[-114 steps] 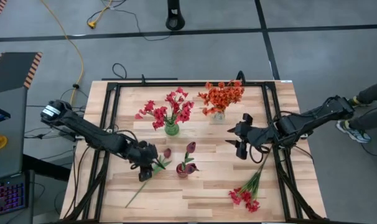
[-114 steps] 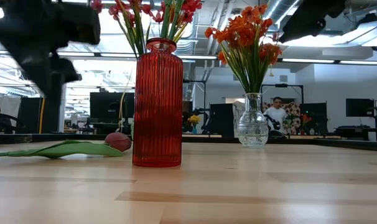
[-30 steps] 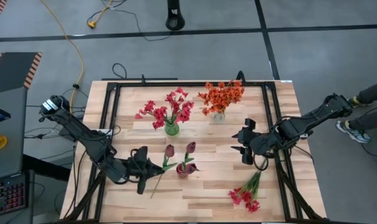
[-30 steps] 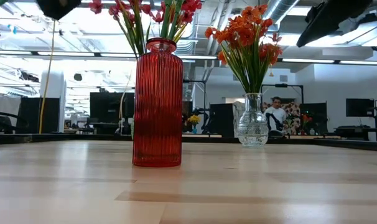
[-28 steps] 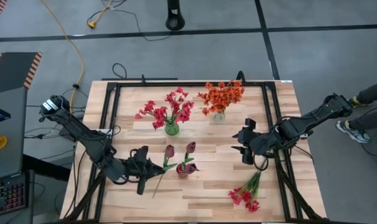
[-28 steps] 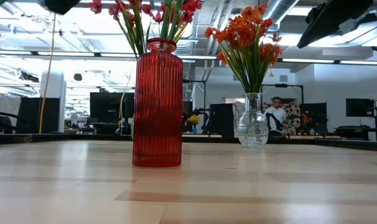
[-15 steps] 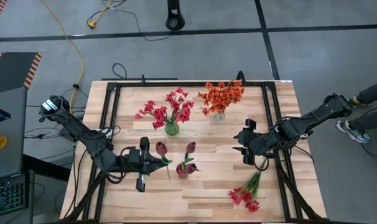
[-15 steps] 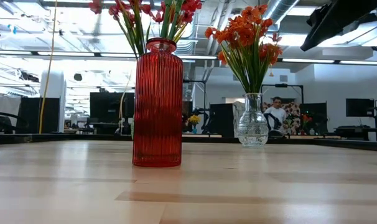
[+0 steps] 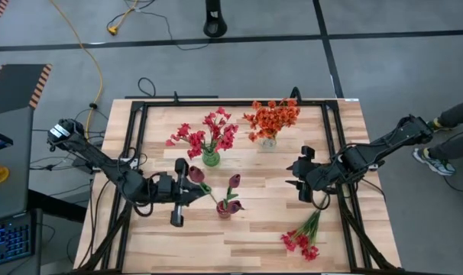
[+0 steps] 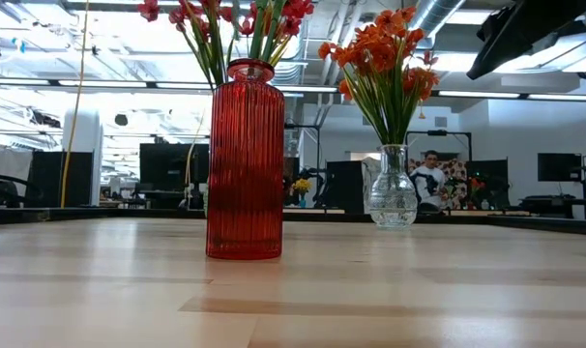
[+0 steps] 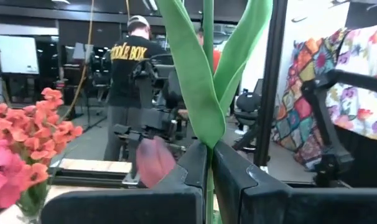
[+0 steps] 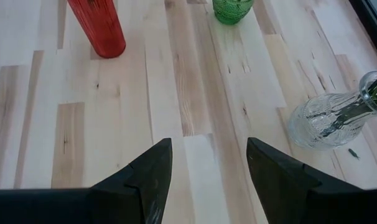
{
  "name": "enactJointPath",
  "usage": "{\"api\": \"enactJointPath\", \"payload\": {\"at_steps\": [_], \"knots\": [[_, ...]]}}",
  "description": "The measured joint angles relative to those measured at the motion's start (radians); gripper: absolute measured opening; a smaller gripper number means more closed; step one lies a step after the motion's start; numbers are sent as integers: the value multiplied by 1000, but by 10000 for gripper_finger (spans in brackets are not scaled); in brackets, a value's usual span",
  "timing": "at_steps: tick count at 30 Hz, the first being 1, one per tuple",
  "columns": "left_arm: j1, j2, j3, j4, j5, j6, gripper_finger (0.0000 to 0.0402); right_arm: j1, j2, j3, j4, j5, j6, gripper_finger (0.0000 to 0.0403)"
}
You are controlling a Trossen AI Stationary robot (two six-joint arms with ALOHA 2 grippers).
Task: Sort flowers into vase by color
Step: Put the red flower into the red vase
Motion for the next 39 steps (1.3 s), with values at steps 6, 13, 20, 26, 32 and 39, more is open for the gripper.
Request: {"api": "enactJointPath", "payload": {"at_steps": [6, 13, 20, 26, 32, 39], "knots": [[36, 29, 0, 8, 28, 2, 0, 0, 0, 0, 0, 0, 0, 234], [40, 42, 0, -5, 28, -5, 0, 0, 0, 0, 0, 0, 0, 234], [40, 42, 0, -95, 28, -54, 3, 0, 0, 0, 0, 0, 0, 234], [40, 42, 0, -167, 29, -84, 16, 0, 0, 0, 0, 0, 0, 234], [40, 42, 0, -192, 29, -86, 43, 0, 0, 0, 0, 0, 0, 234], [40, 42, 0, -199, 30, -128, 127, 0, 0, 0, 0, -4, 1, 234]]}}
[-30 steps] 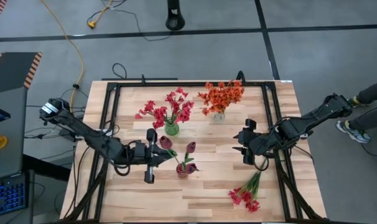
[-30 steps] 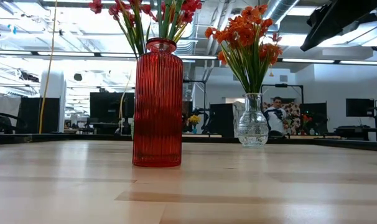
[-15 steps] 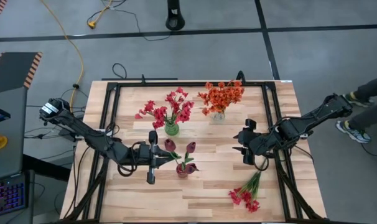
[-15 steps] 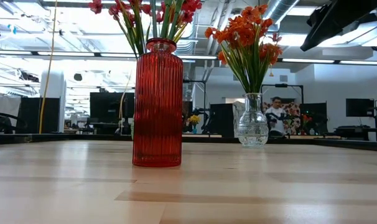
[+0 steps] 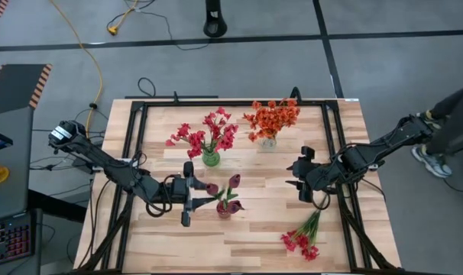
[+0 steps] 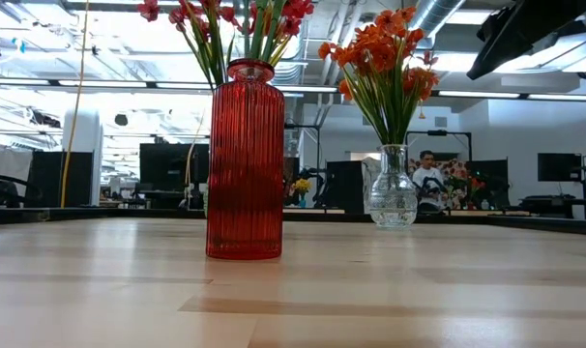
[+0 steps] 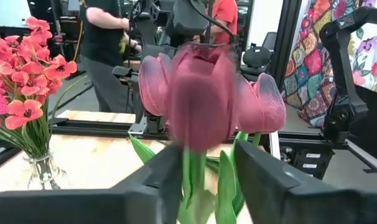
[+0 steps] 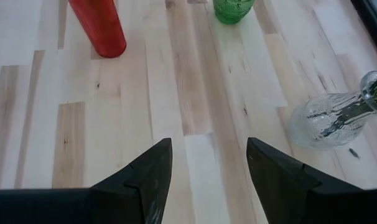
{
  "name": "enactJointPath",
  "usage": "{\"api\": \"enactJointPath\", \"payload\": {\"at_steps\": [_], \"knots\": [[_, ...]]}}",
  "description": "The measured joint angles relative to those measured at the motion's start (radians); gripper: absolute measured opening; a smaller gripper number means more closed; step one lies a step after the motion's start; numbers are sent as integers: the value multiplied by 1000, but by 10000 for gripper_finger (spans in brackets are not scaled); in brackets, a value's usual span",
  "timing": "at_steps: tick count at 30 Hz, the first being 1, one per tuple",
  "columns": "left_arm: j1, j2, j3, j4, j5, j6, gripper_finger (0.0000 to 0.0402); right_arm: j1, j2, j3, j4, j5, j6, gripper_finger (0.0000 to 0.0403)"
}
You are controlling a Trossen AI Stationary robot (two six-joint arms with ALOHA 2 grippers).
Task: Sort flowers into vase by color
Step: Put the red flower into the red vase, then put the pink flowers into the green vase
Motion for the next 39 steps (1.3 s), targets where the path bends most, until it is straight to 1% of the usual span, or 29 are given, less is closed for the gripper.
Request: {"api": "enactJointPath", "payload": {"at_steps": [3, 5, 8, 10, 16, 20, 23, 28, 33, 36, 39], "knots": [[-10, -10, 0, -23, 13, 6, 168, 0, 0, 0, -2, -43, 1, 234], [-18, -30, 0, -56, 33, 18, 190, 0, 0, 0, -12, -92, 1, 234], [-31, -72, 0, -135, 54, 15, 211, 0, 0, 0, -27, -173, 2, 234], [-39, -101, 0, -186, 52, -5, 219, 7, 4, 0, -26, -219, 13, 234], [-61, -175, 0, -322, 50, -53, 221, 71, 28, 0, -72, -262, 109, 234], [-69, -195, 0, -360, 50, -55, 221, 135, 62, 0, -108, -327, 166, 234], [-69, -196, 0, -366, 50, -52, 221, 187, 104, 0, -124, -363, 175, 234], [-69, -195, 0, -374, 50, -52, 221, 265, 212, 0, -179, -425, 175, 234], [-69, -195, 0, -395, 49, -52, 221, 311, 338, 0, -251, -485, 174, 234], [-69, -195, 0, -408, 49, -52, 221, 327, 405, 0, -273, -495, 171, 234], [-69, -195, 0, -409, 48, -53, 221, 336, 460, 0, -282, -495, 114, 234]]}}
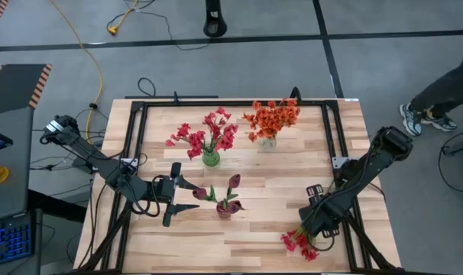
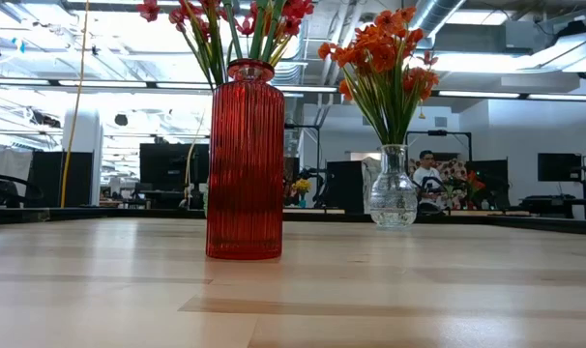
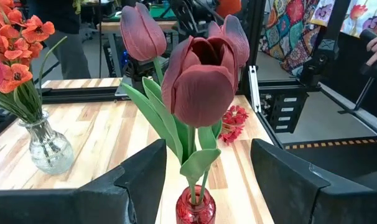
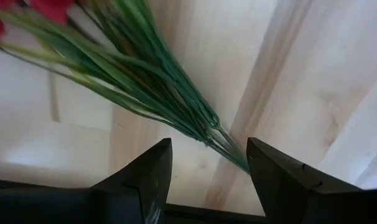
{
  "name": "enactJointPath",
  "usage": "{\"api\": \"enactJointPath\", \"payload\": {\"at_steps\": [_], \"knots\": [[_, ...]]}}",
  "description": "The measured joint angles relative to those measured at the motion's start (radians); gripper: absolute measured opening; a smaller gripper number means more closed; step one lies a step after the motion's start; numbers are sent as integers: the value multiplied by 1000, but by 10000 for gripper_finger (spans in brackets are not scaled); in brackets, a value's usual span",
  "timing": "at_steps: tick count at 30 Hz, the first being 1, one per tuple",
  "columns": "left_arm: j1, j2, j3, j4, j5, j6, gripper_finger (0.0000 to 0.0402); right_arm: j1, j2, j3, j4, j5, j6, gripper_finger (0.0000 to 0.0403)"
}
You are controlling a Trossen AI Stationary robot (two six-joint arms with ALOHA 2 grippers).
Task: Sort flowers into vase by color
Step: Put the pink flowers into the green vase
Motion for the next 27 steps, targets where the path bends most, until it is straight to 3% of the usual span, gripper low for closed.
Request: {"api": "enactJointPath", "payload": {"at_steps": [5, 17, 27], "knots": [[0, 0, 0, -1, 0, 0, 221, 5, 73, 0, 1, 0, -95, 234], [0, 0, 0, 0, 0, -2, 221, 8, 164, 0, 6, -57, -142, 234], [0, 0, 0, -1, 0, -2, 221, 10, 227, 0, 47, -42, -177, 234]]}}
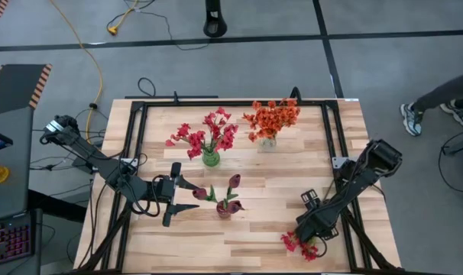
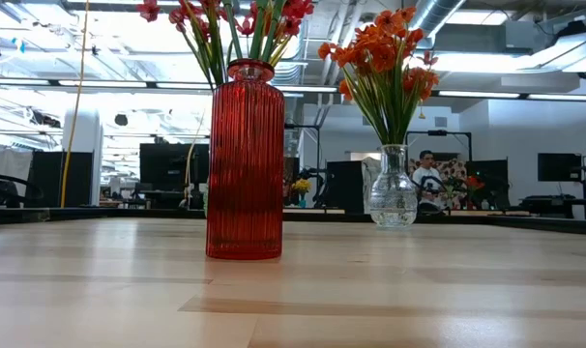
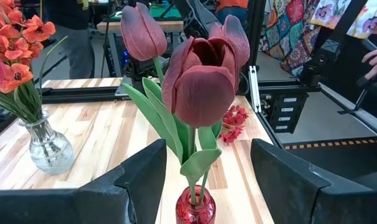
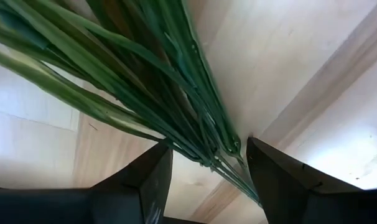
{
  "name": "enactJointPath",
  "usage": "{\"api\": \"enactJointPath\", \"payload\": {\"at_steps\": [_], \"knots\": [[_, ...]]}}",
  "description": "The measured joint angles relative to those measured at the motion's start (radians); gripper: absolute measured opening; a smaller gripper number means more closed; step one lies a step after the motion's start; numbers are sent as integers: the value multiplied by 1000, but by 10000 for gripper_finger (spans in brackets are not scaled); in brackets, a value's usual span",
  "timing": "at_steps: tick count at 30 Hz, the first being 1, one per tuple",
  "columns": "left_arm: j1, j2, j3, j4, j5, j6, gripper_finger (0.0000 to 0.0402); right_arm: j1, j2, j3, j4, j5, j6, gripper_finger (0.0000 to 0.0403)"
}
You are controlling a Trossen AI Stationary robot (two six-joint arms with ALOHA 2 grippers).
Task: Sort flowers into vase by color
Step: Put the pink flowers into the green vase
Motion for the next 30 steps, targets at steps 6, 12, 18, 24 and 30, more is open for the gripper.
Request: {"api": "enactJointPath", "payload": {"at_steps": [6, 12, 18, 24, 30], "knots": [[0, 0, 0, -10, 0, -6, 221, 1, 4, 0, 30, -2, 0, 220], [0, 0, 0, -13, 0, -24, 221, -2, 4, 0, 35, -11, 0, 151], [0, -7, 0, -6, 0, -10, 221, -2, 3, 0, 40, -11, 1, 62], [0, -40, 0, -6, 0, 44, 221, -21, -4, 13, 43, -5, 59, 38], [-9, -94, 0, -11, 0, 85, 221, -52, -96, 39, 117, 134, 110, 53]]}}
